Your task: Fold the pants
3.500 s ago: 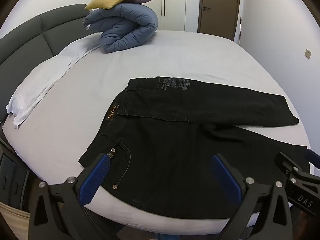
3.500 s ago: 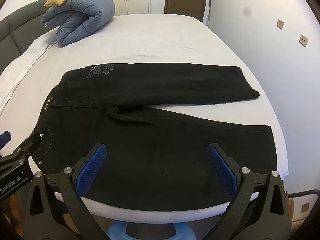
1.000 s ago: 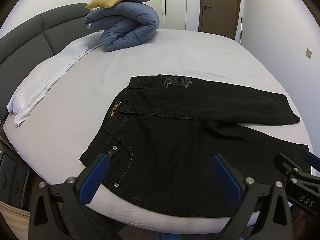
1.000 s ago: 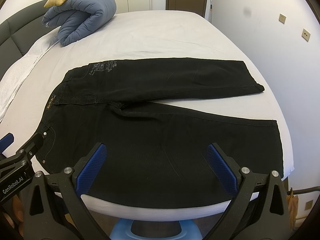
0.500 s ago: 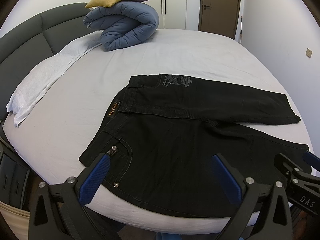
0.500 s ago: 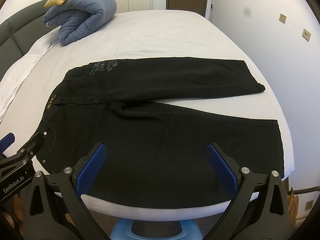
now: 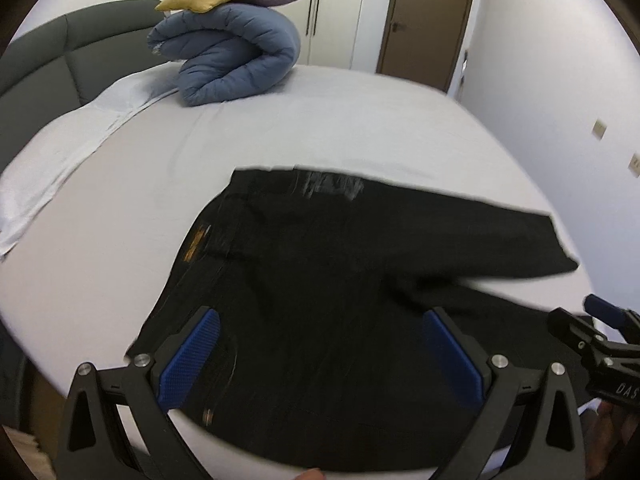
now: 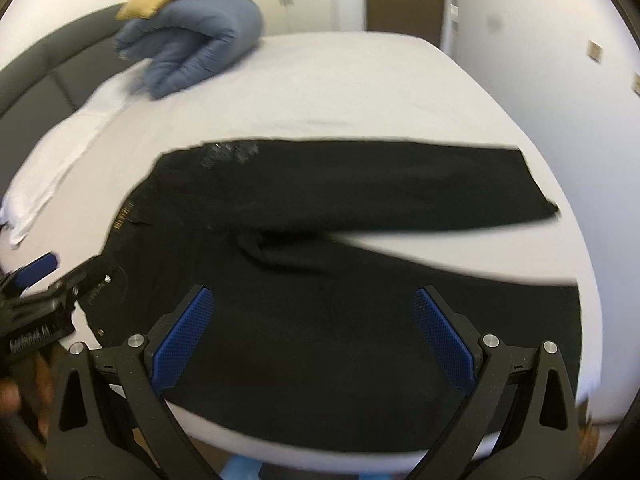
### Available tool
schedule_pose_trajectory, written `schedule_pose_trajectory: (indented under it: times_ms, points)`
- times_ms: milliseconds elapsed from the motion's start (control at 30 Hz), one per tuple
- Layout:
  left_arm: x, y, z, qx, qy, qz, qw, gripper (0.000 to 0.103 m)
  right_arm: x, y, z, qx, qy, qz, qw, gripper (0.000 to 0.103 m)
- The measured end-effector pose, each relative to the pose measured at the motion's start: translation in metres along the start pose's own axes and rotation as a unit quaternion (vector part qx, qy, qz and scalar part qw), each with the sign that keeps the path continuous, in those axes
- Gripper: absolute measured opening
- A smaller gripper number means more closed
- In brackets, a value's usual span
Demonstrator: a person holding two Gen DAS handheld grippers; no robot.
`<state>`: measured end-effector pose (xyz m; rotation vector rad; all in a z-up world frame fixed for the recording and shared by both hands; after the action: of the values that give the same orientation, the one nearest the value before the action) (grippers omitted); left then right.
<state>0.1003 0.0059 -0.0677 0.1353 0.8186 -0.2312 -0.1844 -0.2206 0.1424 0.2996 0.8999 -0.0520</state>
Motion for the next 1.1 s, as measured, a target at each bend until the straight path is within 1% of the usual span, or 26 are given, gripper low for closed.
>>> schedule_pose_trajectory:
  times_ms: [67,167,200,233,267,300,333,367,400,433,467,500,533,567,600,633,700,733,833,933,967,1000,1033,1100]
  points:
    - [0.012,0.008,0.017,0.014,-0.007,0.001,0.9999,0.103,0.007,0.002,0.015,-0.012,0.008,0.035,0.999,0.102]
    - [0.037,0.017,0.05,0.032,-0.024,-0.017,0.9991,0.103,0.02,0.003,0.043,-0.038,0.011,0.079,0.996,0.102]
    - [0.048,0.024,0.061,0.039,-0.022,-0.011,0.9989,0.103,0.027,0.003,0.054,-0.052,0.011,0.092,0.994,0.102]
    - [0.058,0.028,0.069,0.051,-0.012,-0.007,0.9986,0.103,0.033,0.004,0.064,-0.072,0.009,0.103,0.992,0.102]
    - [0.072,0.033,0.078,0.068,0.006,-0.002,0.9976,0.103,0.039,0.005,0.072,-0.088,0.008,0.108,0.99,0.102]
    - [0.092,0.039,0.089,0.088,0.033,0.005,0.9955,0.103,0.046,0.006,0.079,-0.109,0.008,0.114,0.987,0.102]
    - [0.105,0.043,0.095,0.097,0.05,0.006,0.9941,0.103,0.054,0.007,0.087,-0.132,0.013,0.124,0.983,0.102]
    - [0.122,0.048,0.104,0.101,0.068,-0.001,0.9925,0.103,0.06,0.008,0.092,-0.145,0.016,0.131,0.981,0.102]
    - [0.139,0.05,0.115,0.107,0.08,-0.017,0.9909,0.103,0.067,0.009,0.097,-0.158,0.018,0.137,0.978,0.101]
    - [0.151,0.052,0.126,0.118,0.082,-0.034,0.989,0.103,0.078,0.009,0.103,-0.173,0.027,0.144,0.974,0.1]
    - [0.163,0.053,0.137,0.134,0.08,-0.041,0.9868,0.103,0.086,0.006,0.107,-0.181,0.035,0.151,0.971,0.096]
    - [0.182,0.055,0.149,0.161,0.088,-0.037,0.9823,0.103,0.093,0.0,0.114,-0.187,0.043,0.157,0.969,0.093]
    - [0.194,0.055,0.153,0.179,0.098,-0.037,0.9783,0.103,0.103,-0.003,0.12,-0.196,0.055,0.162,0.966,0.088]
    - [0.213,0.053,0.159,0.208,0.111,-0.046,0.9707,0.103,0.112,-0.008,0.126,-0.202,0.064,0.164,0.963,0.084]
    - [0.228,0.053,0.164,0.229,0.119,-0.051,0.9648,0.103,0.121,-0.01,0.129,-0.208,0.072,0.168,0.961,0.082]
    - [0.239,0.054,0.162,0.241,0.129,-0.056,0.9603,0.103,0.131,-0.013,0.132,-0.216,0.08,0.174,0.958,0.08]
    - [0.268,0.049,0.159,0.267,0.163,-0.092,0.9453,0.102,0.149,-0.017,0.137,-0.228,0.09,0.184,0.952,0.079]
    - [0.275,0.049,0.156,0.273,0.172,-0.1,0.9411,0.1,0.157,-0.019,0.139,-0.234,0.095,0.19,0.949,0.079]
    - [0.304,0.047,0.146,0.311,0.214,-0.114,0.9188,0.098,0.178,-0.02,0.144,-0.246,0.11,0.197,0.943,0.078]
    - [0.325,0.051,0.132,0.32,0.261,-0.135,0.9006,0.087,0.198,-0.013,0.146,-0.258,0.121,0.207,0.936,0.074]
    - [0.331,0.054,0.127,0.316,0.277,-0.143,0.896,0.087,0.201,-0.012,0.147,-0.259,0.123,0.21,0.935,0.074]
    - [0.335,0.055,0.125,0.309,0.286,-0.154,0.8941,0.087,0.208,-0.011,0.149,-0.259,0.128,0.215,0.933,0.074]
    - [0.337,0.057,0.124,0.3,0.288,-0.165,0.8941,0.087,0.205,-0.01,0.149,-0.258,0.129,0.218,0.932,0.074]
    - [0.339,0.06,0.124,0.285,0.288,-0.183,0.8957,0.085,0.212,-0.006,0.15,-0.256,0.136,0.226,0.93,0.074]
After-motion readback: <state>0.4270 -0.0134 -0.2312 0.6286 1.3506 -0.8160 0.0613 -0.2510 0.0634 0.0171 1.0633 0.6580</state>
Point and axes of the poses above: each gripper's, at about its wrist camera, not at the fingertips, and x roughly the way its jaws point, y to its left, z to its top, the point moved 9 cm from there along x, roughly the way its jaws point, and after that the axes turned 13 degrees about x, right-handed, at the moved point
